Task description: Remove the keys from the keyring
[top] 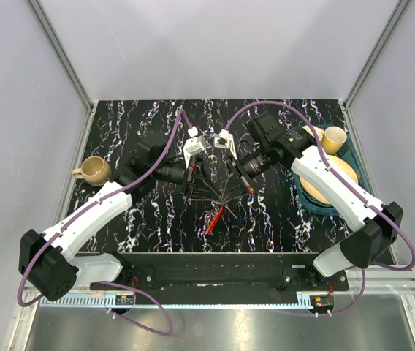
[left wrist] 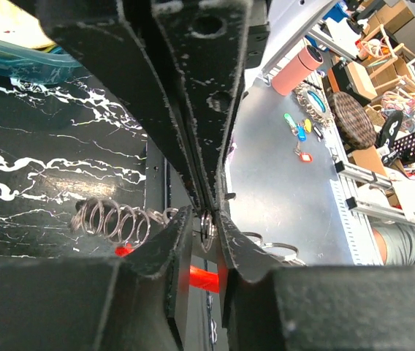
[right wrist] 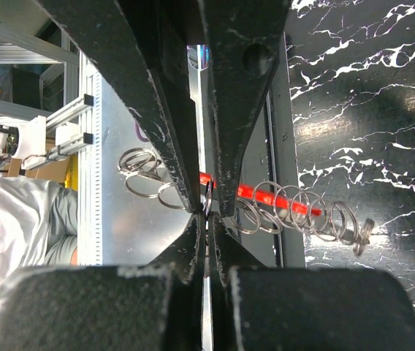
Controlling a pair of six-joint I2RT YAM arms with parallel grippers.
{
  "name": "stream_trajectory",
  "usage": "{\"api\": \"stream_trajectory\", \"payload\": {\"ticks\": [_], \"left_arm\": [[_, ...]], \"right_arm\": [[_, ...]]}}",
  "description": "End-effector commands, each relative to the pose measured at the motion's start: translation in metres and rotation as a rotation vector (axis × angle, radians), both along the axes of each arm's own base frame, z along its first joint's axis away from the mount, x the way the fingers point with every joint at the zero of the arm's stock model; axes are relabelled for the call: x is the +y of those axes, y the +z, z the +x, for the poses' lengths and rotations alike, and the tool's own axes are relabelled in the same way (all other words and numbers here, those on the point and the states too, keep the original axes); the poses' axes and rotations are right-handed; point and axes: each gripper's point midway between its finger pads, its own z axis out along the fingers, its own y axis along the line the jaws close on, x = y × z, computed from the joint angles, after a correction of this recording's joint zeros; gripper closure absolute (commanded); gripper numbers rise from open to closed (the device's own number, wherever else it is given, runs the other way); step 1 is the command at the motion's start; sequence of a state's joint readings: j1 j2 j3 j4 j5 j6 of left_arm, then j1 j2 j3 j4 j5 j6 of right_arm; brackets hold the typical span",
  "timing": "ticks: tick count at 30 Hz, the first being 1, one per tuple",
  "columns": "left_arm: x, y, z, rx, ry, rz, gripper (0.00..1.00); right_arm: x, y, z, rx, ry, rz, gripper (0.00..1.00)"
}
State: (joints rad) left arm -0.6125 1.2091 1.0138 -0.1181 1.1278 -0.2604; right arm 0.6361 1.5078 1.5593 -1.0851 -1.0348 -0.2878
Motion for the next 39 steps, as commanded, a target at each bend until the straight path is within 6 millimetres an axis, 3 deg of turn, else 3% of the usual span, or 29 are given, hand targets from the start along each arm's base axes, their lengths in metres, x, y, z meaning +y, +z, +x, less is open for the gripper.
{"api": "stream_trajectory", "payload": {"ticks": [1, 2, 3, 8, 10, 13, 25, 28, 34, 39], "left_arm": [[-0.002, 0.024, -0.008, -0.065, -0.06, -0.055, 0.84], [-0.002, 0.025, -0.008, -0.07, -0.062, -0.058, 0.89], [-0.002, 0.025, -0.008, -0.076, -0.058, -0.059, 1.0], [0.0, 0.028, -0.002, -0.145, 0.023, -0.08, 1.0], [0.001, 0.03, 0.005, -0.183, 0.085, -0.093, 1.0], [0.005, 0.041, 0.012, -0.24, 0.164, -0.136, 1.0], [0.016, 0.07, 0.023, -0.285, 0.322, -0.236, 1.0], [0.017, 0.075, 0.026, -0.285, 0.342, -0.249, 1.0], [0.021, 0.084, 0.027, -0.291, 0.374, -0.296, 1.0], [0.025, 0.097, 0.028, -0.307, 0.414, -0.368, 1.0]], "right_arm": [[0.004, 0.016, -0.004, -0.032, 0.017, 0.067, 1.0], [0.004, 0.016, -0.004, -0.031, 0.017, 0.066, 1.0], [0.004, 0.016, -0.004, -0.033, 0.016, 0.069, 1.0], [0.006, 0.015, 0.005, -0.056, -0.042, 0.045, 0.99], [0.005, 0.017, 0.013, -0.082, -0.089, 0.034, 0.9], [0.005, 0.025, 0.016, -0.114, -0.123, 0.046, 0.87], [0.002, 0.046, 0.027, -0.241, -0.218, 0.111, 0.89], [0.001, 0.047, 0.031, -0.266, -0.247, 0.119, 0.81], [0.003, 0.055, 0.03, -0.279, -0.252, 0.161, 0.94], [0.007, 0.064, 0.03, -0.28, -0.266, 0.22, 0.96]]}}
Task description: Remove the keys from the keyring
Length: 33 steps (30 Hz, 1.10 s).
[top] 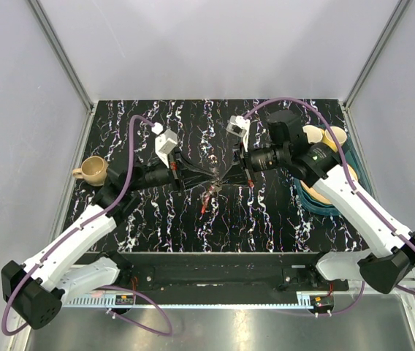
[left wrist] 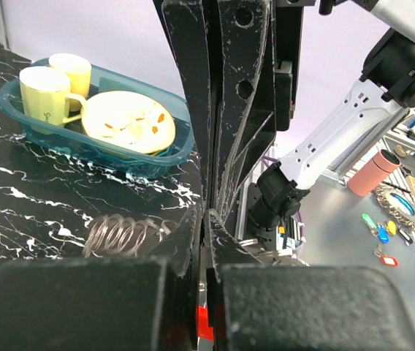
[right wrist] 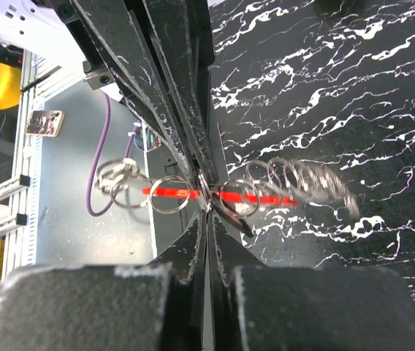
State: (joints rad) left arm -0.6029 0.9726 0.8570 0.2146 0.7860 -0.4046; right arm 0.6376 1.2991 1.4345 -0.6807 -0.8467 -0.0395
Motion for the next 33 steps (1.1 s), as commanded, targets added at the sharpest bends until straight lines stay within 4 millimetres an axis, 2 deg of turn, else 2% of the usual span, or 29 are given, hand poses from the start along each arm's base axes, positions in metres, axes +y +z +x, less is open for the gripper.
{"api": "stream_trajectory", "payload": {"ticks": [1, 8, 9, 11, 12, 17, 21, 26, 33], "left_arm": [[0.008, 0.04, 0.001, -0.111, 0.061, -0.161, 1.0], [0.013, 0.047, 0.004, -0.107, 0.102, -0.267, 1.0], [0.015, 0.055, 0.002, -0.12, 0.102, -0.302, 1.0], [0.016, 0.052, 0.001, -0.113, 0.1, -0.324, 1.0], [0.018, 0.06, -0.002, -0.132, 0.095, -0.356, 1.0], [0.023, 0.061, -0.003, -0.144, 0.109, -0.409, 1.0], [0.025, 0.061, 0.0, -0.153, 0.132, -0.414, 1.0], [0.024, 0.054, -0.003, -0.145, 0.114, -0.413, 1.0], [0.027, 0.055, -0.013, -0.179, 0.09, -0.435, 1.0]], "right_arm": [[0.004, 0.02, 0.001, -0.041, -0.025, 0.085, 0.94], [0.01, 0.03, 0.008, -0.066, -0.069, 0.177, 0.91], [0.01, 0.028, 0.01, -0.057, -0.081, 0.178, 0.91], [0.011, 0.031, 0.013, -0.063, -0.099, 0.191, 0.91], [0.011, 0.029, 0.014, -0.061, -0.105, 0.193, 0.92], [0.013, 0.028, 0.019, -0.054, -0.13, 0.209, 0.92], [0.015, 0.021, 0.022, -0.034, -0.137, 0.2, 0.89], [0.015, 0.036, 0.022, -0.054, -0.155, 0.248, 0.81], [0.002, 0.061, 0.025, -0.173, -0.242, 0.337, 0.78]]}}
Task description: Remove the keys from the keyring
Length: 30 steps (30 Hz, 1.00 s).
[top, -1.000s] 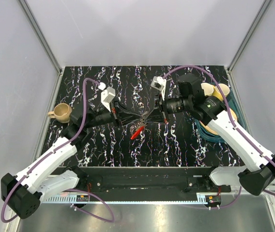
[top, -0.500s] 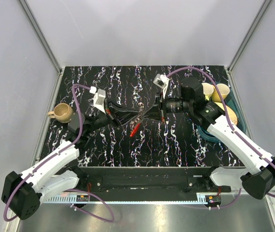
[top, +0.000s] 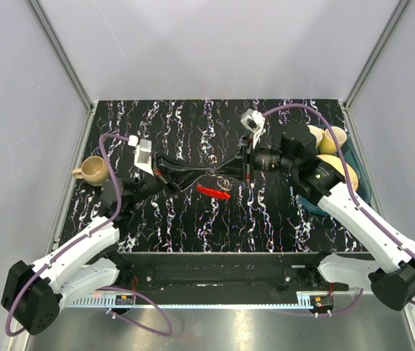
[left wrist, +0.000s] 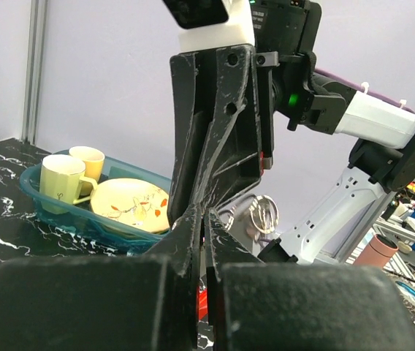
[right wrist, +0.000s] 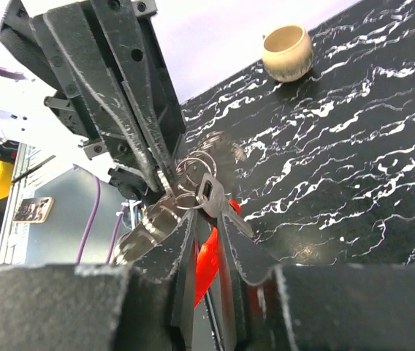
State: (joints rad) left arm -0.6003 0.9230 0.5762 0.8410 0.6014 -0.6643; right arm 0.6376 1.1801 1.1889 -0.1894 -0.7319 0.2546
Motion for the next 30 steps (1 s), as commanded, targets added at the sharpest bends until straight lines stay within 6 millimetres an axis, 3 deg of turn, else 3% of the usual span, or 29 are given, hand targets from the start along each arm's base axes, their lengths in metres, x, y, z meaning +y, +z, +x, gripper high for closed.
{"api": "stream_trajectory", "payload": {"ticks": [1, 7, 19, 30], "left_arm": [[0.012, 0.032, -0.022, -0.146, -0.021, -0.096, 1.0], [0.012, 0.034, -0.031, -0.187, -0.054, -0.105, 1.0], [0.011, 0.038, -0.033, -0.192, -0.073, -0.111, 1.0], [0.009, 0.038, -0.025, -0.177, -0.061, -0.12, 1.0]], "right_arm": [[-0.01, 0.047, 0.002, -0.166, -0.077, 0.131, 0.77], [-0.011, 0.062, -0.014, -0.236, -0.016, 0.213, 0.7], [0.001, 0.056, -0.033, -0.237, 0.159, 0.237, 0.72], [0.007, 0.039, -0.038, -0.209, 0.199, 0.233, 0.72]]}}
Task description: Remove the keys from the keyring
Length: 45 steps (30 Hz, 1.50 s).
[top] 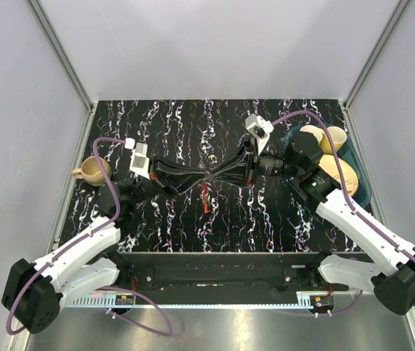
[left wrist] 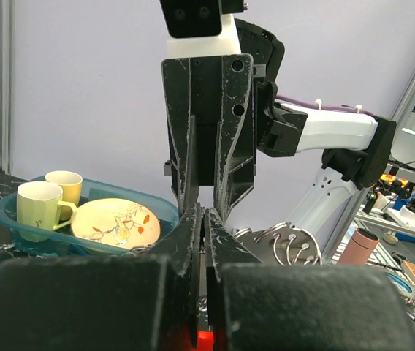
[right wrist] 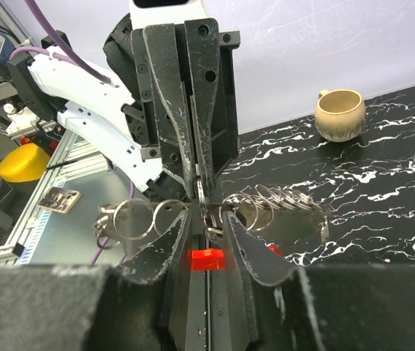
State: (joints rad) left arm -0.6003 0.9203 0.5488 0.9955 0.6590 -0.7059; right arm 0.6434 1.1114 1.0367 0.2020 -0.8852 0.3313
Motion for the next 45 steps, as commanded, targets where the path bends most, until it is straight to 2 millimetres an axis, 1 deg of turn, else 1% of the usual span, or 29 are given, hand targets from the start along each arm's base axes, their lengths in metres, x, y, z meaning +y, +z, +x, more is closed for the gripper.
{"api": "stream_trajectory", "payload": {"ticks": [1, 6, 9, 13, 19, 20, 22, 24, 27, 29, 30, 31, 32, 33, 34, 35, 36, 37, 38, 39, 40, 41, 42, 43, 44, 45], "left_arm": [[0.004, 0.024, -0.005, -0.086, 0.002, -0.067, 1.0], [0.004, 0.024, -0.003, -0.084, 0.007, -0.073, 1.0], [0.004, 0.025, -0.001, -0.081, 0.016, -0.077, 1.0], [0.004, 0.023, 0.003, -0.075, 0.034, -0.08, 1.0], [0.004, 0.021, 0.009, -0.062, 0.045, -0.083, 1.0], [0.003, 0.021, 0.009, -0.059, 0.04, -0.082, 1.0], [0.003, 0.02, 0.01, -0.052, 0.037, -0.084, 1.0], [0.004, 0.019, 0.01, -0.052, 0.04, -0.089, 1.0], [0.006, 0.016, 0.012, -0.044, 0.055, -0.092, 1.0], [0.009, 0.009, 0.017, -0.018, 0.076, -0.084, 1.0], [0.009, 0.008, 0.018, -0.007, 0.08, -0.076, 1.0], [0.008, -0.004, 0.026, 0.038, 0.088, -0.024, 0.98], [0.007, -0.003, 0.029, 0.049, 0.095, -0.001, 0.9], [0.008, -0.007, 0.032, 0.066, 0.104, 0.031, 0.76], [0.008, -0.015, 0.038, 0.092, 0.116, 0.094, 0.74], [0.01, -0.017, 0.04, 0.094, 0.121, 0.116, 0.73], [0.011, -0.017, 0.04, 0.091, 0.123, 0.133, 0.71], [0.014, -0.023, 0.042, 0.102, 0.134, 0.171, 0.64], [0.016, -0.016, 0.043, 0.091, 0.139, 0.181, 0.61], [0.017, -0.016, 0.044, 0.092, 0.143, 0.202, 0.59], [0.017, -0.015, 0.044, 0.084, 0.136, 0.25, 0.56], [0.016, -0.017, 0.045, 0.077, 0.127, 0.281, 0.55], [0.014, -0.017, 0.043, 0.071, 0.111, 0.31, 0.55], [0.011, -0.021, 0.04, 0.065, 0.067, 0.362, 0.54], [0.009, -0.022, 0.037, 0.058, 0.039, 0.384, 0.54], [0.008, -0.023, 0.034, 0.048, 0.01, 0.404, 0.53]], "right_arm": [[0.006, 0.008, -0.005, -0.038, 0.036, 0.036, 0.72], [0.011, 0.006, -0.003, -0.034, 0.036, 0.045, 0.76], [0.013, 0.002, -0.001, -0.027, 0.029, 0.041, 0.8], [0.013, -0.01, 0.001, -0.006, 0.017, 0.024, 0.79], [0.013, -0.012, 0.002, -0.015, 0.009, 0.019, 0.78], [0.013, -0.011, 0.002, -0.02, 0.01, 0.021, 0.81], [0.013, -0.009, 0.001, -0.026, 0.017, 0.026, 0.92], [0.013, -0.006, 0.001, -0.041, 0.018, 0.04, 1.0], [0.011, -0.006, 0.001, -0.055, 0.003, 0.049, 1.0], [0.008, -0.006, 0.001, -0.078, -0.012, 0.038, 1.0], [0.006, -0.016, 0.004, -0.073, -0.028, -0.005, 1.0], [0.006, -0.012, 0.004, -0.085, -0.029, -0.02, 1.0], [0.005, -0.015, 0.003, -0.083, -0.021, -0.047, 1.0], [0.002, -0.029, 0.002, -0.063, -0.015, -0.116, 1.0], [0.001, -0.027, 0.001, -0.064, -0.008, -0.143, 1.0], [0.0, -0.031, 0.0, -0.061, -0.002, -0.171, 1.0], [-0.005, -0.045, -0.004, -0.041, 0.007, -0.235, 1.0], [-0.006, -0.041, -0.004, -0.057, 0.013, -0.25, 1.0], [-0.008, -0.044, -0.005, -0.052, 0.021, -0.277, 1.0], [-0.013, -0.057, -0.011, -0.019, 0.043, -0.336, 1.0], [-0.012, -0.053, -0.009, -0.015, 0.052, -0.355, 1.0], [-0.017, -0.063, -0.015, 0.037, 0.073, -0.406, 1.0], [-0.016, -0.069, -0.014, 0.05, 0.093, -0.436, 1.0], [-0.015, -0.062, -0.014, 0.051, 0.103, -0.442, 1.0], [-0.019, -0.069, -0.02, 0.099, 0.126, -0.484, 1.0], [-0.018, -0.074, -0.018, 0.114, 0.143, -0.506, 1.0]]}}
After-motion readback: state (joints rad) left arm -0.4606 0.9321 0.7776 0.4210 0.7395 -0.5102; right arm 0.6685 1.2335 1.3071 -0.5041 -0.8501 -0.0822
